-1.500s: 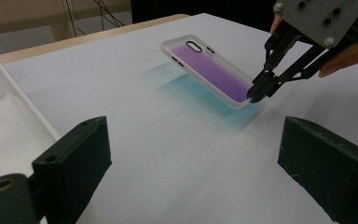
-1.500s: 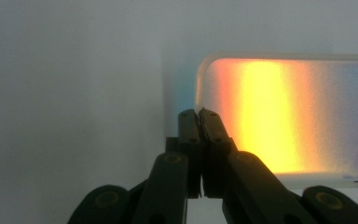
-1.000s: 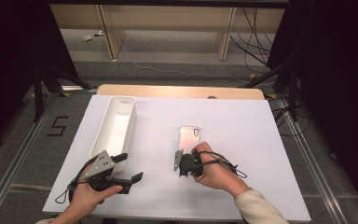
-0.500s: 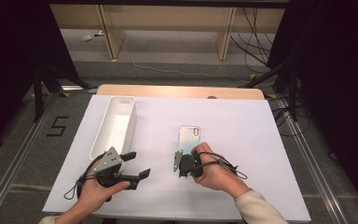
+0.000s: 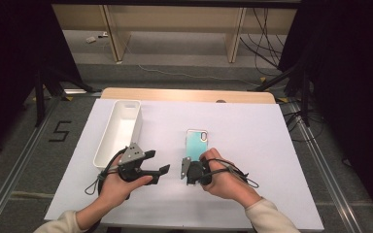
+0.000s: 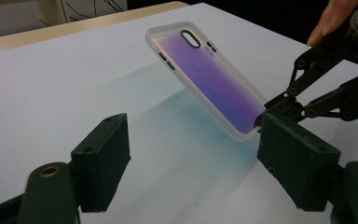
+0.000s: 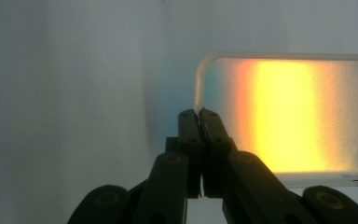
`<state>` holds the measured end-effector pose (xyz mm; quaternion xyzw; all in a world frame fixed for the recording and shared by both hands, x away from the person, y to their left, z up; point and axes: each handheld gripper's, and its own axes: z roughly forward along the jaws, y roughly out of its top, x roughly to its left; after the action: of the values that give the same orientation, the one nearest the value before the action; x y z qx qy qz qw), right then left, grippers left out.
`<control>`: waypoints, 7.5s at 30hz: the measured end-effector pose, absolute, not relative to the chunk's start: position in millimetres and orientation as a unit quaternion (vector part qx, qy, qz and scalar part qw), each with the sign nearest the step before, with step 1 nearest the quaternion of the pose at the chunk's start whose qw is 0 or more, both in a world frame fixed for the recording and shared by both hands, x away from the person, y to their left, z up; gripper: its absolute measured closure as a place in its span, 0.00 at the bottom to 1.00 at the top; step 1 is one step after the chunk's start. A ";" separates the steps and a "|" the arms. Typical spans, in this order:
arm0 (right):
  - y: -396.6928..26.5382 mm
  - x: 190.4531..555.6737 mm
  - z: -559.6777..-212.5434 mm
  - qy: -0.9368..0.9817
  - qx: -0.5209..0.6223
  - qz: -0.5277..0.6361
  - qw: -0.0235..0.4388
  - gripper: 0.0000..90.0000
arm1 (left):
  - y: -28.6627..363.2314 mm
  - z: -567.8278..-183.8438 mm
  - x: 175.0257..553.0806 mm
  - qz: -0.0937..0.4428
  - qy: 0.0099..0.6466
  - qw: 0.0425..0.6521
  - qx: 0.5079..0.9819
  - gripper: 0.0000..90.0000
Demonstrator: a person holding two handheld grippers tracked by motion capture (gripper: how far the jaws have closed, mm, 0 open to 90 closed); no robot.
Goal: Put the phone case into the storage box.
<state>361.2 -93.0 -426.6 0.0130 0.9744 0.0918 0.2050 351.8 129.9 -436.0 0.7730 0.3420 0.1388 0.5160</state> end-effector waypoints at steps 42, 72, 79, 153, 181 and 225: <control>-82.2 350.6 -426.9 0.967 -0.006 0.077 0.243 0.99 | 80.2 -440.4 402.6 0.063 0.431 0.475 0.764 0.60; -76.8 348.2 -429.7 0.965 -0.010 0.068 0.251 0.99 | 74.7 -443.6 409.9 0.044 0.452 0.462 0.762 0.76; -76.5 349.3 -429.8 0.965 -0.024 0.061 0.254 0.99 | 72.8 -445.1 410.4 0.041 0.462 0.462 0.756 0.79; -100.1 354.4 -416.4 0.914 0.136 0.250 0.288 0.35 | 84.2 -428.1 406.5 0.087 0.447 0.514 0.727 0.94; -136.9 347.0 -411.0 0.872 0.209 0.313 0.312 0.26 | 94.4 -419.1 407.1 0.102 0.449 0.524 0.716 0.94; -198.5 344.1 -418.2 0.814 0.319 0.407 0.266 0.23 | 118.2 -402.0 404.6 0.113 0.451 0.537 0.704 0.94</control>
<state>344.1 -198.5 -418.2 0.3190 0.8138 0.4068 0.2656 404.6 118.2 -402.0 0.7035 0.4513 0.1131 0.5372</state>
